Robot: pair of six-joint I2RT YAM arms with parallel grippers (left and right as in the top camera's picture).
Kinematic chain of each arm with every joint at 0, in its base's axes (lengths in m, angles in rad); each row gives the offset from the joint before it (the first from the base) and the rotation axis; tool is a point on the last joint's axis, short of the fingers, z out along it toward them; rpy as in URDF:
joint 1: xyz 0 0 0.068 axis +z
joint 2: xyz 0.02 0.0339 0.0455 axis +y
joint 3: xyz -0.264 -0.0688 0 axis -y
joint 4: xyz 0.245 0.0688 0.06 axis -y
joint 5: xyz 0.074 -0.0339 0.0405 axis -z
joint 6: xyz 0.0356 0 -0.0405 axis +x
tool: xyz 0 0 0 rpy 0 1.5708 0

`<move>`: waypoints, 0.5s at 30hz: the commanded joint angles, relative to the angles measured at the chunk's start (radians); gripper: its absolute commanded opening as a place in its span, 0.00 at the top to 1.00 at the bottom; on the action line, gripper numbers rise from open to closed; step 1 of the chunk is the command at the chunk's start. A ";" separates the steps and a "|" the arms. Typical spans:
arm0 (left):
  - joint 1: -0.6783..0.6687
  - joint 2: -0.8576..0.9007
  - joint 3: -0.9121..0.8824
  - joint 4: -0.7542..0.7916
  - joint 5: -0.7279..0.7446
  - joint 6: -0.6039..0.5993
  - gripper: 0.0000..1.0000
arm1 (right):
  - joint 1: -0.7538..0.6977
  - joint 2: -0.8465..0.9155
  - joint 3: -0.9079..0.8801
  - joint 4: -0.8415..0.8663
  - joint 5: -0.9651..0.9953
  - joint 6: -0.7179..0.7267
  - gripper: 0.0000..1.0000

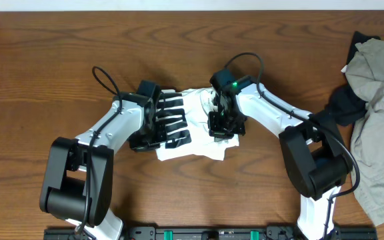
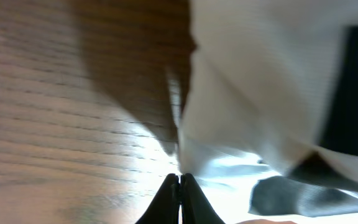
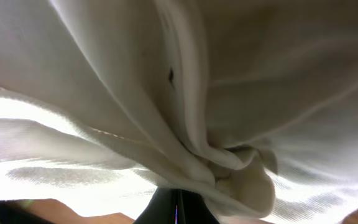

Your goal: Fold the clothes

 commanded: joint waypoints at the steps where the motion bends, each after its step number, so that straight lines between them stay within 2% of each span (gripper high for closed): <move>1: 0.017 0.017 -0.034 -0.007 -0.048 -0.048 0.94 | -0.008 -0.003 -0.007 -0.006 0.034 0.006 0.99; 6: 0.040 -0.014 -0.015 -0.016 -0.047 -0.068 0.94 | 0.000 -0.003 -0.007 -0.004 0.023 0.005 0.99; 10: 0.027 -0.137 0.025 -0.037 -0.042 -0.068 0.94 | 0.010 -0.003 -0.007 -0.005 0.023 0.002 0.99; 15: -0.013 -0.259 0.019 0.017 0.017 -0.079 0.94 | 0.011 -0.003 -0.007 0.020 0.006 0.002 0.99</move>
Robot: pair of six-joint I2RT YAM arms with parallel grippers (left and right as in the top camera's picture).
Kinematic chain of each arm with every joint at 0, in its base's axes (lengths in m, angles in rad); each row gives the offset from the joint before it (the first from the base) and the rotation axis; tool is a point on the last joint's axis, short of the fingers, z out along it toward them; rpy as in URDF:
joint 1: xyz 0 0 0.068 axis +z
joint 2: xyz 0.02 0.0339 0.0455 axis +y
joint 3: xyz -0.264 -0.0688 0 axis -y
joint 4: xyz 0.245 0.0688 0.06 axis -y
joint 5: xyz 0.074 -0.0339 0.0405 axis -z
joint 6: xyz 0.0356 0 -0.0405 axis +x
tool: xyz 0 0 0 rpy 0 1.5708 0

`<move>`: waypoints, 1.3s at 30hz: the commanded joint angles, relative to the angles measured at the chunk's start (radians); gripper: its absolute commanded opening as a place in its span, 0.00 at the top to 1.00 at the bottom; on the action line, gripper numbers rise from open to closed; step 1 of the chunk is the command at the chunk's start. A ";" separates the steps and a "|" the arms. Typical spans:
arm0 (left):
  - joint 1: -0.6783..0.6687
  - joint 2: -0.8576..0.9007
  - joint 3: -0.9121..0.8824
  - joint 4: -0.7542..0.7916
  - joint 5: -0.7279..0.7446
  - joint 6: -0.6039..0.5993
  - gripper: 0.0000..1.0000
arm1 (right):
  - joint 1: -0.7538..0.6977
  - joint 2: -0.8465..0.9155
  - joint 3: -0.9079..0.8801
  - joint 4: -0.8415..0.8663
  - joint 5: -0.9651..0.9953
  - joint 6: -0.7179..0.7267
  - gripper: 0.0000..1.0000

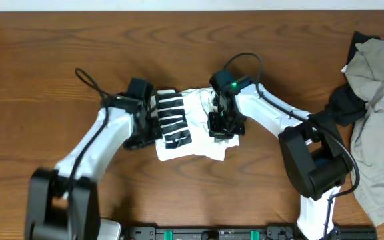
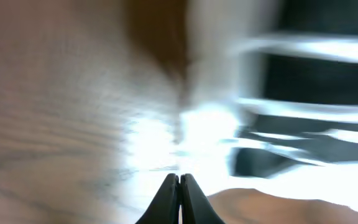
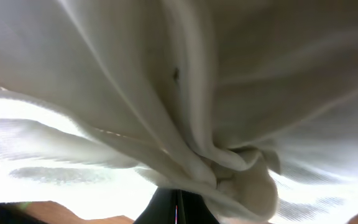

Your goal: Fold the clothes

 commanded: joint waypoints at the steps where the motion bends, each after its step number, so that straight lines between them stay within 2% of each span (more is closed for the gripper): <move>1: -0.025 -0.045 0.018 0.033 0.063 -0.021 0.94 | 0.004 -0.003 -0.007 0.023 -0.010 0.003 0.99; 11: -0.035 0.083 -0.079 0.240 0.267 -0.063 0.94 | 0.004 -0.003 -0.007 0.058 -0.061 0.003 0.99; 17: -0.040 0.169 -0.097 0.253 0.269 -0.080 0.94 | 0.004 -0.003 -0.007 0.056 -0.061 0.002 0.99; 20: -0.039 0.186 -0.097 0.231 0.254 -0.076 0.94 | 0.002 -0.003 -0.007 0.051 -0.060 -0.003 0.99; 26: -0.029 0.188 -0.097 0.126 0.054 -0.076 0.94 | -0.025 -0.003 -0.007 0.031 -0.049 -0.005 0.99; 39: 0.141 0.188 -0.097 0.103 0.047 -0.015 0.94 | -0.076 -0.003 -0.007 -0.017 0.022 -0.005 0.99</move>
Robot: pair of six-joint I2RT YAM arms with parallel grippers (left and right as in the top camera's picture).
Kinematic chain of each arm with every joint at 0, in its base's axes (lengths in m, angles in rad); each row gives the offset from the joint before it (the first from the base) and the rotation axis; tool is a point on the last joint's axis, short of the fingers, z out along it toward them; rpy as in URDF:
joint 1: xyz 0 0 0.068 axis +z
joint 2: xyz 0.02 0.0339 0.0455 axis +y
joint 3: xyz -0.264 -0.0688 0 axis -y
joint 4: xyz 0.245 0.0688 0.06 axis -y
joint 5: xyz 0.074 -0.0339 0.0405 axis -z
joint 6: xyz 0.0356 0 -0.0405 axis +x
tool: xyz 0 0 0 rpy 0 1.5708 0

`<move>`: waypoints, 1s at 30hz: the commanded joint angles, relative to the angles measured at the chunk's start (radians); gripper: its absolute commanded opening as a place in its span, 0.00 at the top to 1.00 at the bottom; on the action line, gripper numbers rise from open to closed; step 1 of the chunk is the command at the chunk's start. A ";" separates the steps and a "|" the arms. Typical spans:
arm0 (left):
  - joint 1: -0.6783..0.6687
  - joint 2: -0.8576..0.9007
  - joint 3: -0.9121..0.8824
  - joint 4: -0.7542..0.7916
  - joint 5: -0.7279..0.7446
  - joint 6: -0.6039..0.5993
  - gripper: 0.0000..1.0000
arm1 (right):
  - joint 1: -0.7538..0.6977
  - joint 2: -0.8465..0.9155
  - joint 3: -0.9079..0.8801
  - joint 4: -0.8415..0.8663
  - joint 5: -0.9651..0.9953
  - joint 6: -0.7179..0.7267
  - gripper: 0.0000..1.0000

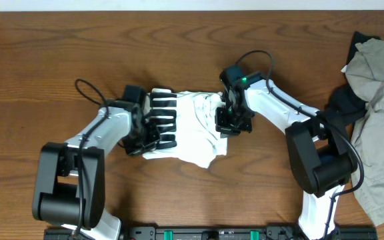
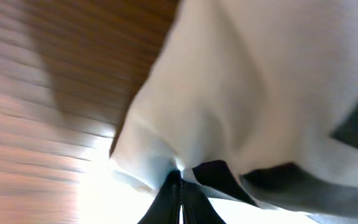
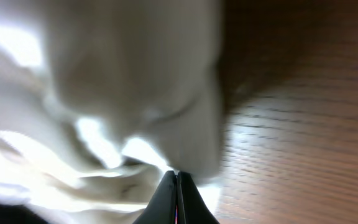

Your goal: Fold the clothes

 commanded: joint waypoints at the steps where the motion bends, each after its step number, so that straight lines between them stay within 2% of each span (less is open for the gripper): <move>1: 0.047 0.008 -0.005 -0.011 -0.076 0.029 0.94 | -0.005 -0.003 -0.006 -0.002 0.039 -0.004 0.99; 9: 0.062 -0.021 0.040 -0.063 -0.076 0.072 0.94 | -0.005 -0.040 -0.006 -0.006 0.040 0.016 0.99; 13: 0.061 -0.119 0.101 -0.136 -0.077 0.089 0.94 | -0.005 -0.129 -0.003 0.009 0.039 0.022 0.99; 16: 0.061 -0.221 0.120 -0.135 -0.076 0.089 0.94 | -0.004 -0.216 -0.003 0.061 0.029 -0.003 0.99; 20: 0.061 -0.324 0.122 -0.058 -0.076 0.085 0.89 | -0.006 -0.295 -0.003 0.210 -0.071 -0.057 0.91; 24: 0.061 -0.320 0.122 0.030 -0.043 0.077 0.89 | -0.009 -0.287 -0.001 0.348 -0.127 0.011 0.96; 30: 0.061 -0.210 0.123 0.199 0.019 0.086 0.89 | -0.010 -0.208 0.019 0.484 -0.247 0.024 0.99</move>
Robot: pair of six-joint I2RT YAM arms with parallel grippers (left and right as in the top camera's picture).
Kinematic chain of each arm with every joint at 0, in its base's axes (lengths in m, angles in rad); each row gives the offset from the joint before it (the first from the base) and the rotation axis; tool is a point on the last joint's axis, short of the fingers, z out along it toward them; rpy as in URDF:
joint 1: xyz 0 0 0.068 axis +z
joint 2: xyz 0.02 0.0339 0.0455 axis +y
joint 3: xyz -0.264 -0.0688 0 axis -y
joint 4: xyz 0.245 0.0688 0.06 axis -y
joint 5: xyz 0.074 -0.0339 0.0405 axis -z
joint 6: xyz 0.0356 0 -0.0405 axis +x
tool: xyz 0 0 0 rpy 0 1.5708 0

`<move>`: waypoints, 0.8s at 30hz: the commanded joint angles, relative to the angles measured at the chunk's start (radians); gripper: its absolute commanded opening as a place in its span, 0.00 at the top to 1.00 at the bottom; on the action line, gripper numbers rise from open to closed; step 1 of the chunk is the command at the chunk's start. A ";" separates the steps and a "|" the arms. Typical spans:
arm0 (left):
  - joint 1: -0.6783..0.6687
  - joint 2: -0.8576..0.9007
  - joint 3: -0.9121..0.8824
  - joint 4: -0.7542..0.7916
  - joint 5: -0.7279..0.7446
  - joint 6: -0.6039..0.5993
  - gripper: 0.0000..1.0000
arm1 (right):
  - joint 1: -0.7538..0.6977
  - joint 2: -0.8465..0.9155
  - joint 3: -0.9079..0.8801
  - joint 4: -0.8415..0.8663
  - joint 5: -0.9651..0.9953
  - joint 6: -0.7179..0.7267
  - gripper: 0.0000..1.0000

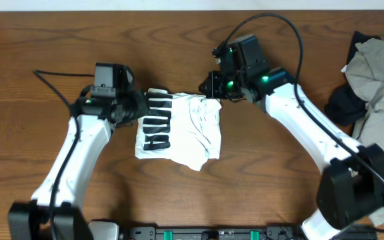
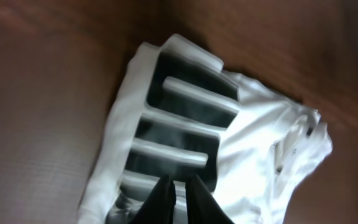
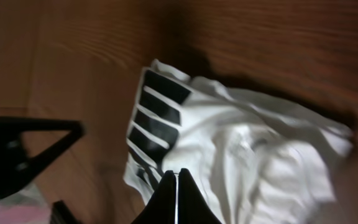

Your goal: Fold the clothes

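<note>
A white shirt with black stripes lies bunched and roughly folded in the middle of the wooden table. My left gripper hangs above its left top edge. In the left wrist view its fingers stand slightly apart over the stripes, holding nothing. My right gripper hovers above the shirt's right top corner. In the right wrist view it is shut and empty, high over the shirt.
A pile of grey-beige clothes with a dark garment lies at the table's right edge. The left arm shows as a dark shape in the right wrist view.
Both grippers were down at the shirt, shut on its left and right edges. Now both are lifted off it, the left slightly open. The shirt lies narrower, stripes turned upright.
Both grippers were shut on the shirt's left and right sides, low on the table. They then held it a little further left and forward. Now the shirt is let go and lies as a compact bundle, with both arms raised behind it.
</note>
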 commanded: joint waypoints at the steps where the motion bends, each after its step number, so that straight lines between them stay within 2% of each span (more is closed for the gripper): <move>1: 0.008 0.071 0.013 0.066 0.045 0.013 0.89 | -0.006 0.064 0.030 0.025 -0.088 0.023 0.99; 8: -0.004 0.219 0.055 0.242 0.151 0.024 0.90 | 0.013 0.194 0.161 0.011 -0.062 0.038 0.99; 15: -0.051 0.350 0.140 0.252 0.150 0.024 0.90 | 0.057 0.313 0.243 -0.140 0.168 0.051 0.99; 24: -0.059 0.441 0.154 0.224 0.108 0.024 0.90 | 0.039 0.385 0.243 -0.182 0.192 0.071 0.99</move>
